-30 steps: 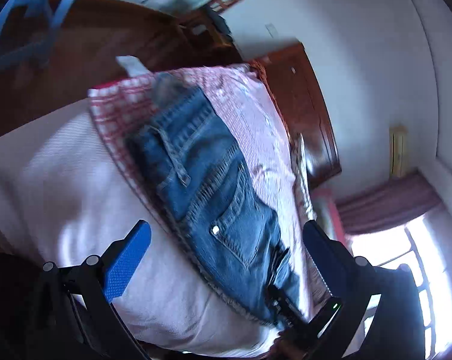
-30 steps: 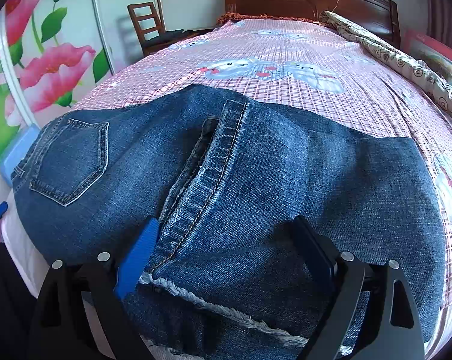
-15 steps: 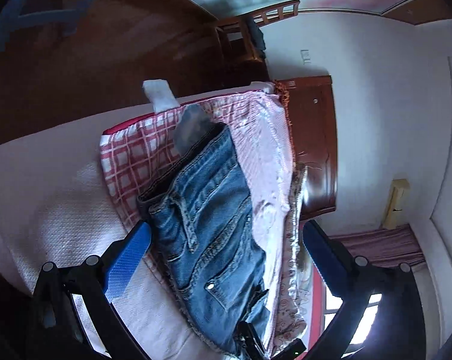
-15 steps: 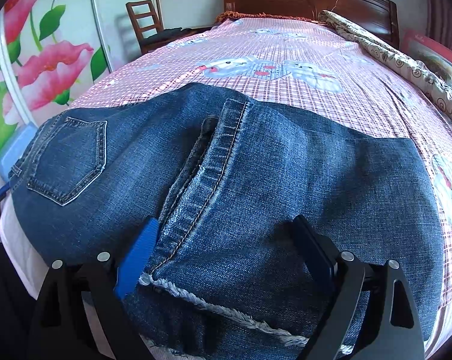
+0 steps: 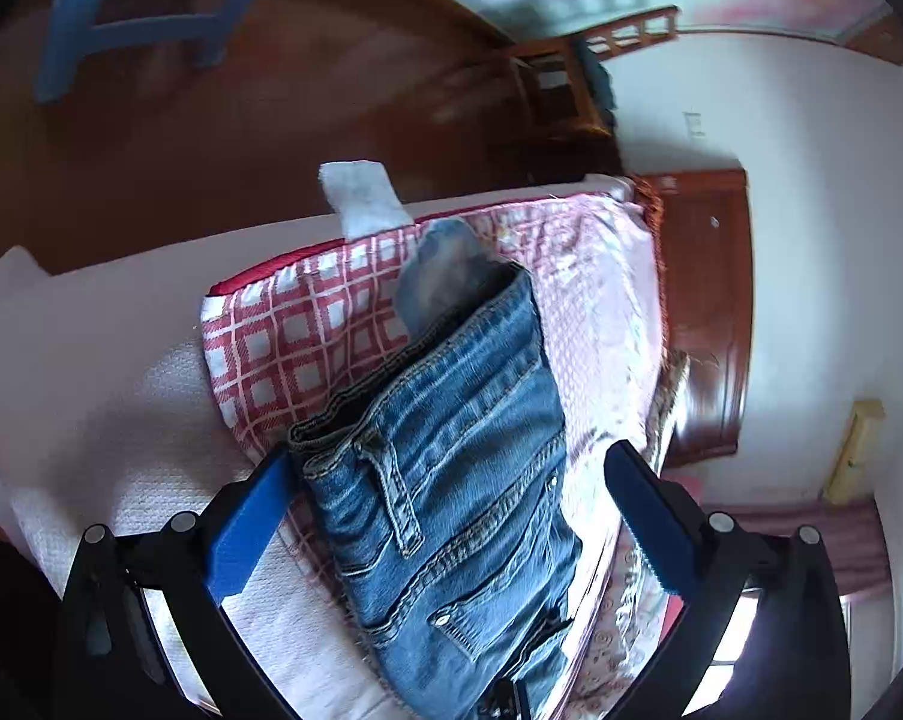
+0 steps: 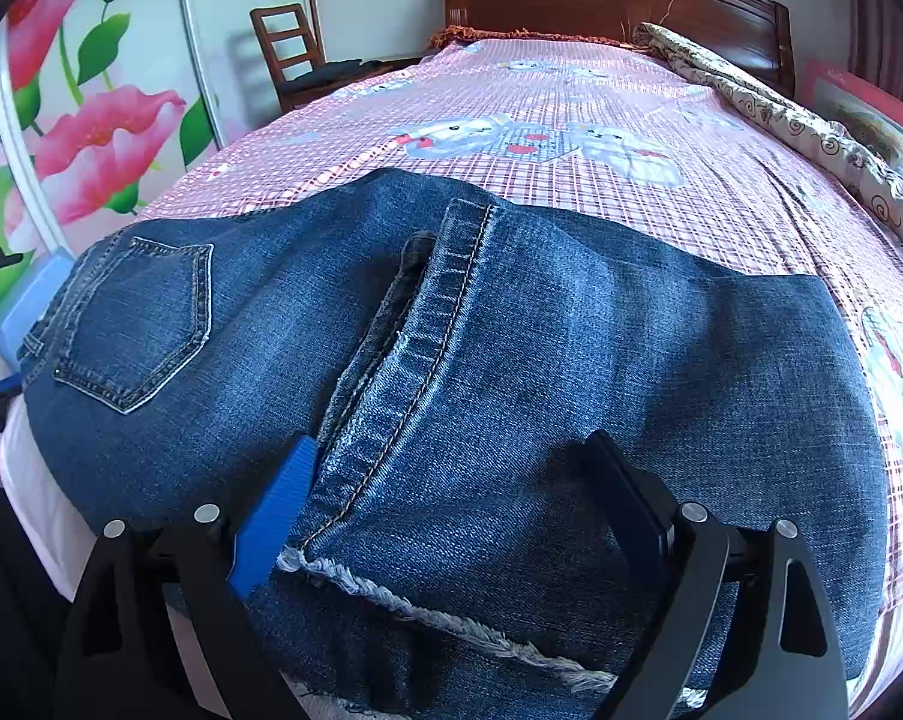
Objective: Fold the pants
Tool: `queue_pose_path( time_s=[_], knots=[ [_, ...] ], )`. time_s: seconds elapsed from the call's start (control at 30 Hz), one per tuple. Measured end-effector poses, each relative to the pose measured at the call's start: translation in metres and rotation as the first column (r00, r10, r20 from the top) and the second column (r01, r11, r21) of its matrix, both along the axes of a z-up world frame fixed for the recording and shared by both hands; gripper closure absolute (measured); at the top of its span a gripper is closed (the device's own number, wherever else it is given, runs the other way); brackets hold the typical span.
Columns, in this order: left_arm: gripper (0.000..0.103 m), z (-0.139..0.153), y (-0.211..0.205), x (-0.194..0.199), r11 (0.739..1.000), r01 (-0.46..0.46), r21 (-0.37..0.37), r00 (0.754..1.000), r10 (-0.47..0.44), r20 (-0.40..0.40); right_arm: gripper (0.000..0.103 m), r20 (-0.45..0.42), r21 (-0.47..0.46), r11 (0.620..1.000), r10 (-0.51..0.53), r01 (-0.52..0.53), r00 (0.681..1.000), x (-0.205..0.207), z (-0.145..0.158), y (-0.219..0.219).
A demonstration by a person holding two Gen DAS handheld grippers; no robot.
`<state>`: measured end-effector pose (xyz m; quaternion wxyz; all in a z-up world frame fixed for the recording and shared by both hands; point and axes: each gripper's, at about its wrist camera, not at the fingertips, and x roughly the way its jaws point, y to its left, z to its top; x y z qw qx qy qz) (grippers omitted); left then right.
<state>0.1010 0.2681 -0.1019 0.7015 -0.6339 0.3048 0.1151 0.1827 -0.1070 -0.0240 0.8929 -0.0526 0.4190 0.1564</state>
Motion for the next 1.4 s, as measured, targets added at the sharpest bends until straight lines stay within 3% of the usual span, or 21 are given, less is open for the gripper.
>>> queue_pose_path(
  time_s=[0.07, 0.1, 0.13, 0.2, 0.33, 0.47, 0.73, 0.87, 0.97, 1.03, 1.1, 1.17, 1.27, 1.4],
  knots=[
    [0.013, 0.002, -0.004, 0.005, 1.000, -0.012, 0.021, 0.998, 0.013, -0.054, 0.014, -0.001, 0.001, 1.000, 0.000, 0.000, 1.000, 0.000, 0.000, 0.000],
    [0.054, 0.002, -0.006, 0.007, 0.999, -0.007, 0.047, 0.994, 0.012, -0.105, 0.014, 0.000, 0.001, 1.000, 0.000, 0.000, 1.000, 0.000, 0.000, 0.000],
    [0.075, -0.002, -0.007, 0.010, 0.998, 0.002, 0.064, 0.986, 0.008, -0.167, 0.014, 0.000, 0.002, 1.000, 0.000, 0.000, 1.000, 0.000, 0.000, 0.000],
    [0.083, -0.008, -0.007, 0.007, 0.998, -0.016, 0.055, 0.988, 0.024, -0.153, 0.014, 0.003, 0.004, 1.000, 0.001, -0.001, 1.000, 0.000, 0.000, -0.001],
    [0.088, -0.008, -0.011, 0.005, 0.997, -0.025, 0.067, 0.993, 0.033, -0.116, 0.014, 0.006, 0.006, 1.000, 0.002, -0.002, 1.000, 0.000, 0.000, 0.000],
    [0.089, 0.010, -0.025, 0.007, 0.984, -0.011, 0.179, 0.994, 0.030, -0.105, 0.014, 0.005, 0.009, 1.000, 0.006, -0.006, 1.000, -0.001, -0.001, -0.001],
    [0.089, 0.049, -0.028, 0.017, 0.944, 0.041, 0.327, 0.996, -0.013, -0.086, 0.014, 0.009, 0.016, 1.000, 0.006, -0.006, 1.000, -0.001, -0.002, -0.001],
    [0.089, 0.072, -0.045, 0.021, 0.897, 0.078, 0.434, 0.997, -0.063, -0.048, 0.009, -0.022, 0.023, 1.000, 0.014, -0.013, 1.000, 0.003, 0.001, -0.001],
    [0.089, 0.094, -0.067, 0.026, 0.848, 0.112, 0.518, 0.992, -0.129, -0.004, 0.008, -0.073, 0.100, 0.995, 0.022, -0.015, 0.997, 0.009, 0.009, -0.008],
    [0.089, 0.107, -0.081, 0.034, 0.816, 0.136, 0.561, 0.984, -0.176, 0.018, 0.008, -0.116, 0.295, 0.955, -0.004, 0.038, 0.993, 0.012, 0.019, -0.032],
    [0.089, 0.121, -0.098, 0.040, 0.776, 0.159, 0.611, 0.973, -0.228, 0.037, 0.008, -0.135, 0.482, 0.868, -0.056, 0.116, 0.989, 0.008, 0.028, -0.065],
    [0.089, 0.134, -0.116, 0.043, 0.735, 0.179, 0.654, 0.958, -0.281, 0.055, 0.008, -0.148, 0.603, 0.781, -0.093, 0.164, 0.985, 0.001, 0.034, -0.095],
    [0.089, 0.153, -0.156, 0.049, 0.658, 0.224, 0.719, 0.920, -0.386, 0.067, 0.008, -0.159, 0.685, 0.697, -0.140, 0.211, 0.977, -0.014, 0.041, -0.135],
    [0.090, 0.166, -0.207, 0.051, 0.584, 0.285, 0.760, 0.851, -0.518, 0.079, 0.008, -0.184, 0.720, 0.639, -0.201, 0.271, 0.962, -0.039, 0.037, -0.183]
  ],
)
